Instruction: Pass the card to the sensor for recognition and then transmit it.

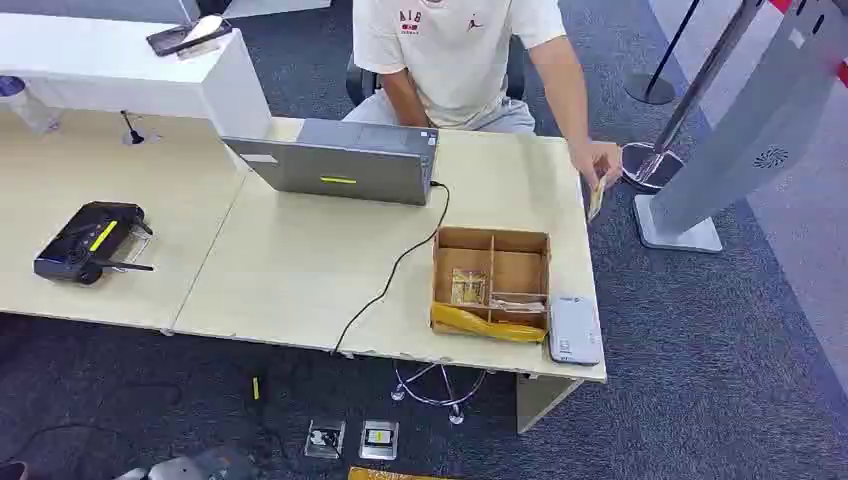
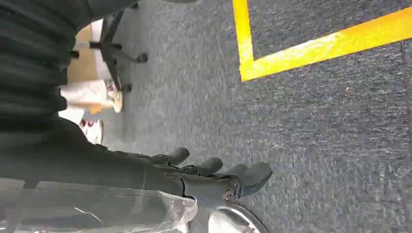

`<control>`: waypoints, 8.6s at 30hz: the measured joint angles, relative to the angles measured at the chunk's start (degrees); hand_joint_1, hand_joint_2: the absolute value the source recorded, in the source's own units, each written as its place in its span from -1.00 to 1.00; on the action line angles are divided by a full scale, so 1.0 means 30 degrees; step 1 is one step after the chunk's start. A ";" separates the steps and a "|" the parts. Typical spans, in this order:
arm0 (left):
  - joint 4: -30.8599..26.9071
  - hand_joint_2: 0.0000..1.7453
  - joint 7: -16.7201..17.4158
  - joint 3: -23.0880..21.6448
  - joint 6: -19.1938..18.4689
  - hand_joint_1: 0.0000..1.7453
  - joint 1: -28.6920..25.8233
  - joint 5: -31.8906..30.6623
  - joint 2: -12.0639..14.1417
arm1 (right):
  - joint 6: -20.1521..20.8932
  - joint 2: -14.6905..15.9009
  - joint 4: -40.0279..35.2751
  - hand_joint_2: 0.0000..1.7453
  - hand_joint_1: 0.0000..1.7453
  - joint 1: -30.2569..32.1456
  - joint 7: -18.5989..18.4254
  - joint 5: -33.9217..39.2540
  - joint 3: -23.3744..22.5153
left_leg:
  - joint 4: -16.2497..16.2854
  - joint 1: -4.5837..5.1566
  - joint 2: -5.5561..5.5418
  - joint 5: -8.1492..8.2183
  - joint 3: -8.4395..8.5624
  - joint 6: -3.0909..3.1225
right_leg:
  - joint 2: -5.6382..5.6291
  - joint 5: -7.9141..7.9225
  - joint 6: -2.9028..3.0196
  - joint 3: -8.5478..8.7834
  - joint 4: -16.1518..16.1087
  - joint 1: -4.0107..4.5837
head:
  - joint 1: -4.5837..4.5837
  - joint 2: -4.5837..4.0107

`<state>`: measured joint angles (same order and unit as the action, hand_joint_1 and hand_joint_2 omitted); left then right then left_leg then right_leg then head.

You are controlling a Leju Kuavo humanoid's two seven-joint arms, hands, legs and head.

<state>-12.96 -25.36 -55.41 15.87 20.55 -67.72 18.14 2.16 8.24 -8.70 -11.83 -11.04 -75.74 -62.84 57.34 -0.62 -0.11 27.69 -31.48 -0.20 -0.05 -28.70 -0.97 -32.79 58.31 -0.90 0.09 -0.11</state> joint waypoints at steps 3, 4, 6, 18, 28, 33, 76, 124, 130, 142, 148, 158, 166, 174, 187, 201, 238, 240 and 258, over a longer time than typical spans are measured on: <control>-0.0051 -1.00 -0.0770 -0.0655 -0.2684 -1.00 0.2499 -0.0791 -0.1444 | 0.0181 -0.0196 0.0000 1.00 -1.00 -0.0834 -0.0276 -0.0844 0.0452 | 0.0021 0.0006 -0.0066 -0.0065 -0.0057 0.0025 | 0.0069 0.0055 -0.0020 -0.0016 -0.0001 -0.0006 | 0.0000 0.0000; -0.0066 -1.00 -0.0770 -0.0761 -0.3706 -1.00 0.3384 -0.0798 -0.2305 | 0.0263 -0.0321 0.0000 1.00 -1.00 -0.1151 -0.0357 -0.0998 0.0561 | 0.0028 0.0012 -0.0071 -0.0077 -0.0072 0.0042 | 0.0074 0.0074 -0.0046 -0.0004 0.0000 -0.0012 | 0.0022 0.0000; -0.0066 -1.00 -0.0770 -0.1018 -0.4823 -1.00 0.4702 -0.0812 -0.3363 | 0.0379 -0.0481 0.0000 1.00 -1.00 -0.1631 -0.0502 -0.1223 0.0939 | 0.0035 0.0020 -0.0090 -0.0087 -0.0083 0.0041 | 0.0087 0.0100 -0.0078 0.0024 0.0003 -0.0023 | 0.0008 0.0000; -0.0160 -1.00 -0.0763 -0.1740 -0.3817 -1.00 0.5730 -0.1454 -0.5114 | 0.0605 -0.0480 -0.0015 1.00 -1.00 -0.2211 -0.0583 -0.1274 0.1909 | 0.0052 0.0001 0.0014 -0.0068 -0.0098 0.0050 | -0.0021 0.0118 -0.0076 -0.0046 0.0004 -0.0006 | 0.0007 0.0000; -0.0153 -1.00 0.0082 -0.2804 -0.0998 -1.00 0.3109 -0.3151 -0.5121 | 0.0065 0.0270 -0.0015 1.00 -1.00 -0.0657 0.0183 0.0453 0.1923 | 0.0050 0.0018 0.0019 -0.0030 -0.0118 0.0063 | -0.0022 0.0086 -0.0075 -0.0054 0.0000 -0.0020 | 0.0007 0.0000; -0.0146 -1.00 0.0593 -0.3226 -0.0327 -1.00 0.2249 -0.3420 -0.4720 | -0.0022 0.0583 -0.0015 1.00 -1.00 -0.0294 0.0270 0.0868 0.1828 | 0.0047 0.0014 0.0019 -0.0026 -0.0113 0.0059 | -0.0022 0.0086 -0.0074 -0.0053 0.0000 -0.0017 | 0.0015 0.0000; 0.0364 -1.00 -0.1754 -0.1470 0.6132 -1.00 -0.3608 0.1031 0.4584 | -0.1224 0.0517 -0.0015 1.00 -1.00 0.0776 -0.0437 0.2201 0.0670 | 0.0028 -0.0053 0.0027 0.0010 -0.0097 -0.0002 | -0.0023 0.0019 0.0002 -0.0037 0.0008 0.0054 | 0.0000 0.0000; 0.0263 -1.00 0.2374 -0.2083 0.2857 -1.00 -0.3953 -0.4258 -0.1901 | 0.0044 0.1850 -0.0015 1.00 -1.00 0.0714 0.0298 0.0839 0.0707 | 0.0039 -0.0024 0.0027 0.0015 -0.0091 0.0003 | -0.0023 0.0023 -0.0004 -0.0040 -0.0008 0.0019 | 0.0015 0.0000; -0.0299 -1.00 0.3645 -0.2440 0.1004 -1.00 -0.3855 -0.4608 -0.3483 | -0.0547 0.2179 -0.0015 1.00 -1.00 0.0703 0.1159 0.1021 0.0706 | 0.0043 0.0020 0.0023 0.0017 -0.0094 0.0015 | -0.0019 0.0035 -0.0024 -0.0037 -0.0010 -0.0022 | 0.0000 0.0000; -0.1158 -1.00 0.3652 -0.2935 -0.0889 -1.00 -0.3131 -0.4557 -0.4480 | -0.1246 0.2587 -0.0029 1.00 -1.00 -0.0772 0.4671 0.2376 0.0692 | 0.0048 0.0035 0.0072 0.0018 -0.0049 0.0029 | -0.0083 0.0049 -0.0038 -0.0025 -0.0003 -0.0036 | 0.0015 0.0000; -0.1195 -1.00 0.3615 -0.3081 -0.1072 -1.00 -0.3078 -0.4528 -0.4640 | -0.2010 0.2827 -0.0314 1.00 -1.00 -0.2298 0.6535 0.2733 0.0706 | 0.0047 0.0061 0.0070 0.0010 -0.0072 0.0042 | -0.0075 0.0066 -0.0062 -0.0032 0.0000 -0.0061 | 0.0037 0.0000; -0.1151 -1.00 0.3251 -0.3605 -0.1742 -1.00 -0.2667 -0.4819 -0.4968 | -0.1443 0.2987 -0.0648 1.00 -1.00 -0.4169 0.5712 0.2660 0.1370 | 0.0054 0.0064 0.0015 -0.0005 -0.0067 0.0065 | -0.0023 0.0070 -0.0074 -0.0026 -0.0002 -0.0063 | 0.0037 0.0000; -0.1100 -1.00 0.3251 -0.3918 -0.1698 -1.00 -0.2517 -0.5096 -0.5106 | -0.1530 0.2863 -0.0656 1.00 -1.00 -0.3890 0.6172 0.3367 0.1756 | 0.0051 0.0064 0.0018 -0.0001 -0.0080 0.0066 | -0.0022 0.0067 -0.0075 -0.0028 -0.0002 -0.0063 | 0.0029 0.0000; -0.1100 -1.00 0.2700 -0.3897 -0.0305 -1.00 -0.2810 -0.4603 -0.4324 | -0.2920 0.3198 -0.1223 1.00 -1.00 -0.5058 0.8885 0.5200 0.2134 | 0.0050 0.0078 0.0013 -0.0022 -0.0087 0.0093 | -0.0009 0.0074 -0.0082 -0.0012 0.0008 -0.0077 | 0.0022 0.0000; -0.1457 -1.00 0.1641 -0.3758 0.2171 -1.00 -0.3126 -0.3639 -0.1434 | -0.4991 0.4773 -0.7048 1.00 -1.00 -0.6949 0.9135 1.3939 0.7748 | 0.0055 0.0067 -0.0031 -0.0044 -0.0125 0.0092 | 0.0044 0.0076 -0.0080 -0.0026 0.0019 -0.0066 | 0.0007 0.0000; -0.1704 -1.00 0.1888 -0.3780 0.2891 -1.00 -0.3099 -0.4243 -0.0881 | -0.5275 0.4962 -1.5677 1.00 -1.00 -0.6984 0.6930 1.4012 1.7586 | 0.0054 0.0057 -0.0080 -0.0067 -0.0137 0.0102 | 0.0083 0.0082 -0.0084 -0.0020 0.0024 -0.0056 | 0.0015 0.0000; -0.1770 -1.00 0.1765 -0.3860 0.4502 -1.00 -0.3102 -0.4346 0.0657 | -0.4306 0.4867 -1.7944 1.00 -1.00 -1.2006 0.7155 1.2321 2.5398 | 0.0054 0.0036 -0.0137 -0.0082 -0.0197 0.0083 | 0.0120 0.0078 -0.0076 -0.0070 0.0030 -0.0034 | 0.0015 0.0000; -0.1792 -1.00 0.1765 -0.3860 0.4502 -1.00 -0.3102 -0.4338 0.0693 | -0.4313 0.4823 -1.7770 1.00 0.98 -1.2031 0.7184 1.2328 2.5507 | 0.0054 0.0036 -0.0136 -0.0082 -0.0195 0.0083 | 0.0119 0.0078 -0.0076 -0.0071 0.0031 -0.0034 | 0.0015 0.0000; -0.2412 -1.00 0.1641 -0.3860 0.4226 -1.00 -0.3114 -0.4222 0.0824 | -0.4197 0.4641 -1.6772 1.00 1.00 -1.2097 0.7562 1.3042 2.6272 | 0.0056 0.0037 -0.0136 -0.0081 -0.0200 0.0083 | 0.0119 0.0078 -0.0076 -0.0080 0.0029 -0.0035 | 0.0015 0.0000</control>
<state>-20.20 -20.44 -66.99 28.55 11.20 -80.39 20.61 -10.43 22.16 -59.01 -48.12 11.65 -36.61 15.98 57.51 -0.51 -0.52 27.44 -32.08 0.05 0.31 -28.47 -1.19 -33.03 58.40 -1.01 0.13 -0.11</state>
